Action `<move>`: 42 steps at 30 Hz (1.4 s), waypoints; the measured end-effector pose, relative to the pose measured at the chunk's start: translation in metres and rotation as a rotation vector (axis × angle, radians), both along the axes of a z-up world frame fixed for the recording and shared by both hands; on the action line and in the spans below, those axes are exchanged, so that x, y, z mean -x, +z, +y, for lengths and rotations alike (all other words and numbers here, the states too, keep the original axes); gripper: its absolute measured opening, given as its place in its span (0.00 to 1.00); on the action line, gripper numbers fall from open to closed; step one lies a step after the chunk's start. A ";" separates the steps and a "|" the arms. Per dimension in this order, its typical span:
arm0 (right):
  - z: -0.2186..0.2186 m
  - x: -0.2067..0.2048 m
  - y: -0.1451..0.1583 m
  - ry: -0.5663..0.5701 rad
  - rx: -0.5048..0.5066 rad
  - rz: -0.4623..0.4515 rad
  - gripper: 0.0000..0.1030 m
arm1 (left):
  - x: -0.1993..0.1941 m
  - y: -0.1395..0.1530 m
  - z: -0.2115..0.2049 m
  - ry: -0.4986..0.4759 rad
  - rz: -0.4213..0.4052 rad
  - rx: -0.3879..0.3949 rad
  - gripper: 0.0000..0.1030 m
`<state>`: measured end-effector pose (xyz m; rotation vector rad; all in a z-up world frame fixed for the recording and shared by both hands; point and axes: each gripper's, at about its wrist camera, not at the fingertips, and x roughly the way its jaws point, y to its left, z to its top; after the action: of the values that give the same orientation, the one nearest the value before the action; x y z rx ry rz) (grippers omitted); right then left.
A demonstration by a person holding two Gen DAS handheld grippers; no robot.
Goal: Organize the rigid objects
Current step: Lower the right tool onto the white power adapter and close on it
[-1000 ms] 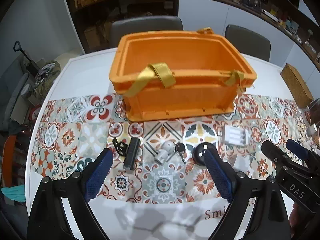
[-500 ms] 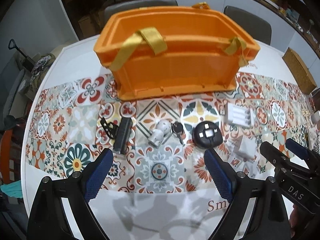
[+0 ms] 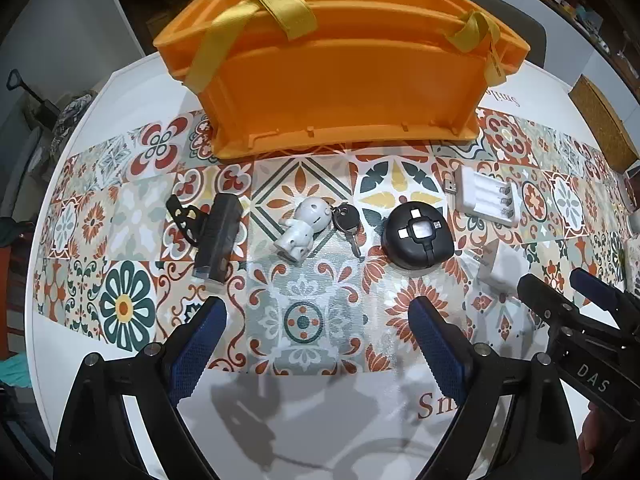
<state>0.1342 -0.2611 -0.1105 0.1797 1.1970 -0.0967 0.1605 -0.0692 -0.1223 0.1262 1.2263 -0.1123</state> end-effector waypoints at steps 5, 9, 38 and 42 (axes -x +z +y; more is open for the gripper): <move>0.001 -0.004 -0.011 0.016 0.006 0.012 0.79 | -0.002 -0.009 -0.003 -0.005 -0.001 -0.031 0.91; 0.001 -0.008 -0.020 0.021 0.004 0.024 0.79 | -0.005 -0.019 -0.003 0.004 0.023 -0.030 0.91; 0.001 -0.045 -0.060 0.041 -0.012 0.056 0.77 | -0.017 -0.049 -0.005 0.034 0.083 -0.042 0.91; 0.003 -0.044 -0.058 0.054 -0.011 0.044 0.66 | -0.016 -0.050 -0.005 0.040 0.083 -0.036 0.91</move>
<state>0.1783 -0.2585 -0.1684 0.1560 1.2458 -0.0471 0.1764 -0.0738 -0.1723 0.1290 1.3135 -0.0610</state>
